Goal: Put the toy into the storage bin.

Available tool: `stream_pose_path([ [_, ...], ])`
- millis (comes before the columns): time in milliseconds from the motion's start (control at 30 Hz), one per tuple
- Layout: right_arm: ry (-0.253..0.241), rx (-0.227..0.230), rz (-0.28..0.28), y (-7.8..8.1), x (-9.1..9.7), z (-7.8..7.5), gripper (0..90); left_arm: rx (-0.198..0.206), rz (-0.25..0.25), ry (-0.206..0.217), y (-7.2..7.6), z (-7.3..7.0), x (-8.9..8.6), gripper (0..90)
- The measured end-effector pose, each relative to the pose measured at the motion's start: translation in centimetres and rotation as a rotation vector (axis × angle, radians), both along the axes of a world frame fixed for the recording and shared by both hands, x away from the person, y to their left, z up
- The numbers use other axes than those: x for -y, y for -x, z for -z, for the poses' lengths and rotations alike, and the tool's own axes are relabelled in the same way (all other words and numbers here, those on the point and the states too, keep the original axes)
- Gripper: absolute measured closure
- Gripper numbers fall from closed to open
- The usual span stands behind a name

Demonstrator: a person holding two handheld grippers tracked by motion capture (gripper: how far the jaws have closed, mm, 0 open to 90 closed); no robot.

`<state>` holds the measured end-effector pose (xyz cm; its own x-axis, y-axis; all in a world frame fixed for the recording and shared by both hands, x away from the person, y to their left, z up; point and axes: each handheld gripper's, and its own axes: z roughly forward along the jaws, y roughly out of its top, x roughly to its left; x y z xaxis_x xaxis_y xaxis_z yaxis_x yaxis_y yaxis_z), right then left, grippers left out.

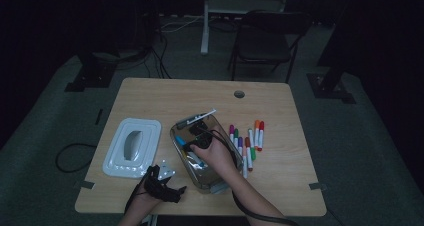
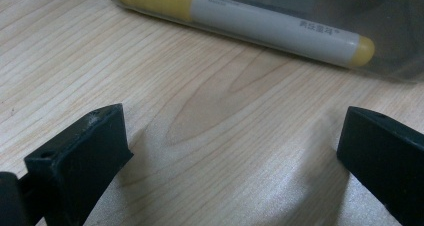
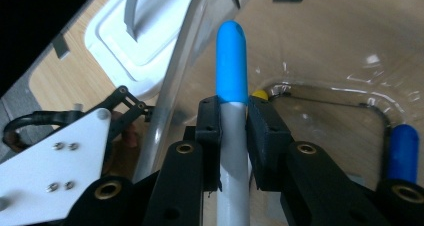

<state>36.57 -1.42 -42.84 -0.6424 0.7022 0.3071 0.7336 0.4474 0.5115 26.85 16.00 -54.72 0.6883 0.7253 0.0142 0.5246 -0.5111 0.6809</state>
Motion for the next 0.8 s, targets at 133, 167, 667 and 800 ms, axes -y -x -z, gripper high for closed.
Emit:
stream_pose_path([
  [133,0.048,-0.025,-0.001,-0.3,-0.5,1.0,76.8,0.001,0.001,0.0,0.0,0.0,0.0,0.6],
  [167,0.048,-0.025,-0.001,-0.3,-0.5,1.0,76.8,0.001,0.001,0.0,0.0,0.0,0.0,0.6],
  [667,0.207,-0.126,-0.052,-1.1,-1.8,4.2,76.4,0.001,0.001,0.0,0.0,0.0,0.0,0.6],
  [800,0.217,-0.145,-0.066,-1.0,-1.9,4.6,75.5,0.003,0.001,0.001,0.0,0.0,0.0,0.6],
])
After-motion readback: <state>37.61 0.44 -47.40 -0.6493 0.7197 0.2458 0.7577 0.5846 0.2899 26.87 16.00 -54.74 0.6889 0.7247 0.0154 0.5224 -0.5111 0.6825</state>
